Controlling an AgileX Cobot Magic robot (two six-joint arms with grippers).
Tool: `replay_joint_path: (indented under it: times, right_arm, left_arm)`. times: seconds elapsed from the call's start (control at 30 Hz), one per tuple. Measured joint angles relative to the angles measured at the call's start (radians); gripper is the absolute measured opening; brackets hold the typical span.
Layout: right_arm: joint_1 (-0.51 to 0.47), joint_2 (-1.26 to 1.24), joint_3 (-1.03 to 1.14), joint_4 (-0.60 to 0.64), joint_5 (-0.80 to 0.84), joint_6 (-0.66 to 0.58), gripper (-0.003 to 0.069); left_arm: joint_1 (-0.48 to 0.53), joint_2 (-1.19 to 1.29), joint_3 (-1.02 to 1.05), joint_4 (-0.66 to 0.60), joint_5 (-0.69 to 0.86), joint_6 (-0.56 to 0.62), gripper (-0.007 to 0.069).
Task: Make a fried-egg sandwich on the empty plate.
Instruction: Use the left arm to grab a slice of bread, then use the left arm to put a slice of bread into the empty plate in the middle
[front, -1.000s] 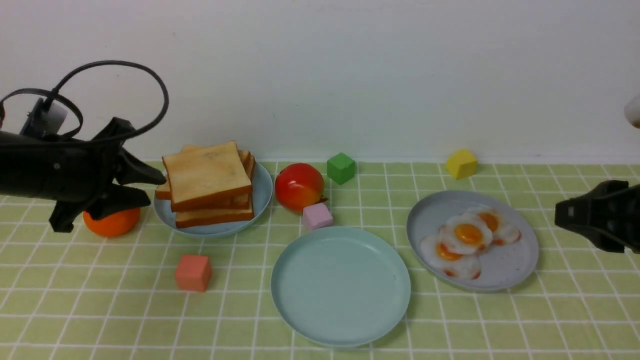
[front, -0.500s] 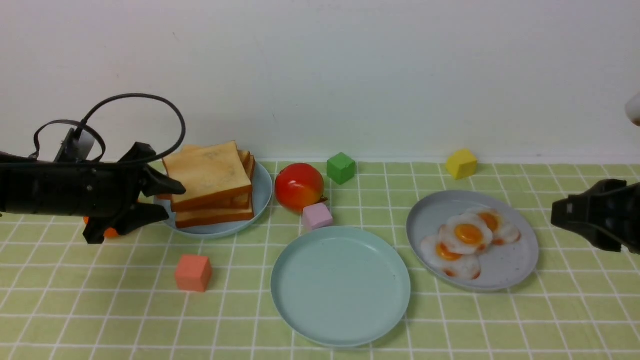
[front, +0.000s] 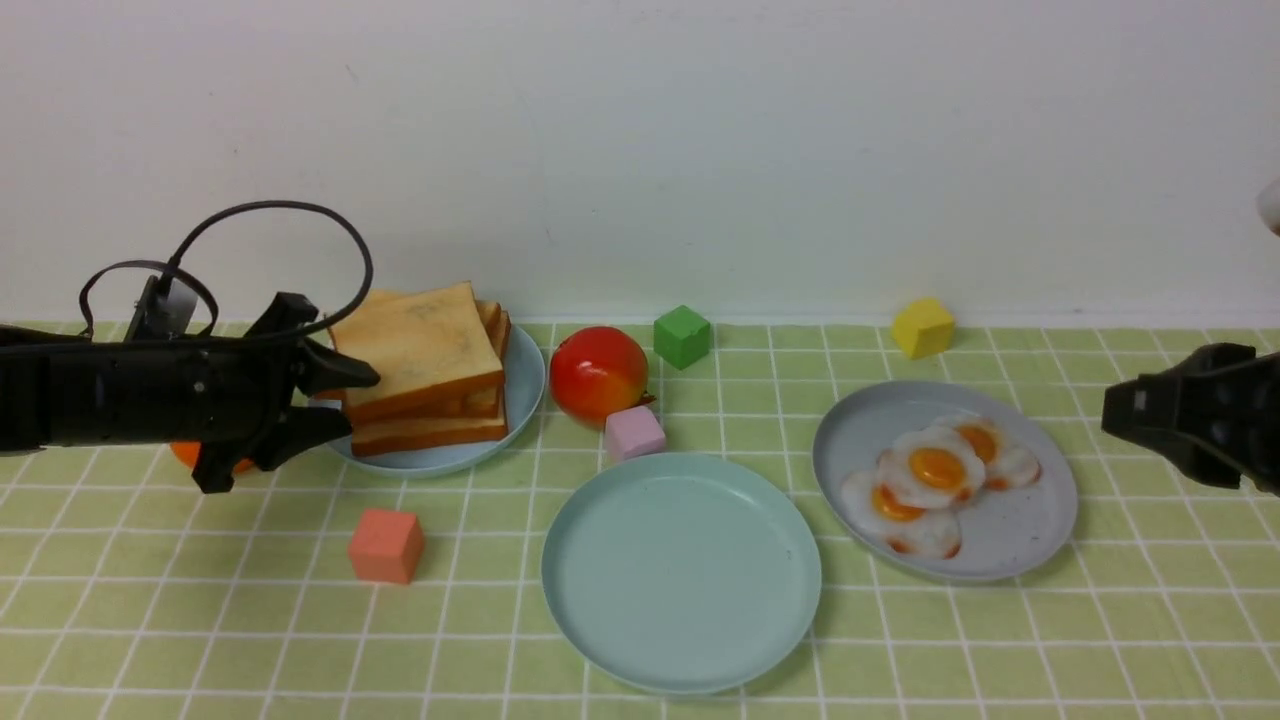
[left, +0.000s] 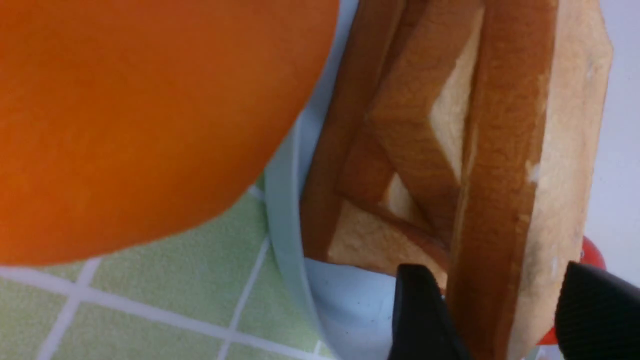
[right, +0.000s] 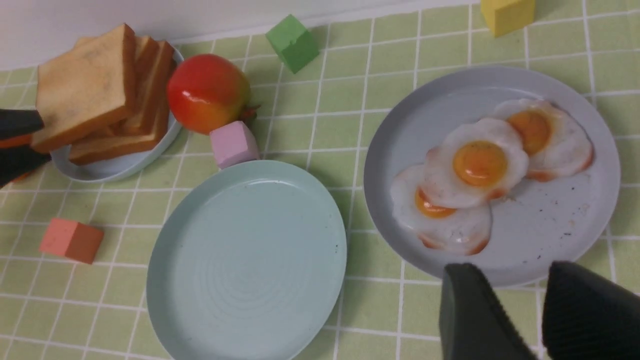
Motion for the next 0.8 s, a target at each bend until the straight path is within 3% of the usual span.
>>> replay_joint_path:
  times: [0.2, 0.27, 0.3, 0.33, 0.4, 0.67, 0.8]
  right_arm:
    - [0.000, 0.000, 0.000, 0.000, -0.017, 0.000, 0.0242]
    - [0.000, 0.000, 0.000, 0.000, -0.017, 0.000, 0.0242]
    - [0.000, 0.000, 0.000, 0.000, -0.017, 0.000, 0.0242]
    - [0.000, 0.000, 0.000, 0.000, -0.017, 0.000, 0.0242]
    - [0.000, 0.000, 0.000, 0.001, -0.017, 0.000, 0.0242]
    - [0.000, 0.000, 0.000, 0.008, -0.017, 0.000, 0.0242]
    - [0.000, 0.000, 0.000, 0.006, -0.017, 0.000, 0.0242]
  left_arm:
    - [0.000, 0.000, 0.000, -0.023, 0.003, 0.082, 0.0239]
    - [0.000, 0.000, 0.000, -0.028, 0.021, 0.104, 0.0132]
    - [0.000, 0.000, 0.000, -0.028, 0.024, 0.105, 0.0132]
    - [0.000, 0.000, 0.000, -0.028, 0.043, 0.111, 0.0074]
    - [0.000, -0.005, 0.000, -0.026, 0.074, 0.117, 0.0039]
    - [-0.019, -0.091, 0.003, -0.020, 0.289, 0.184, 0.0039]
    - [-0.139, -0.145, 0.073, -0.023, 0.350, 0.191, 0.0039]
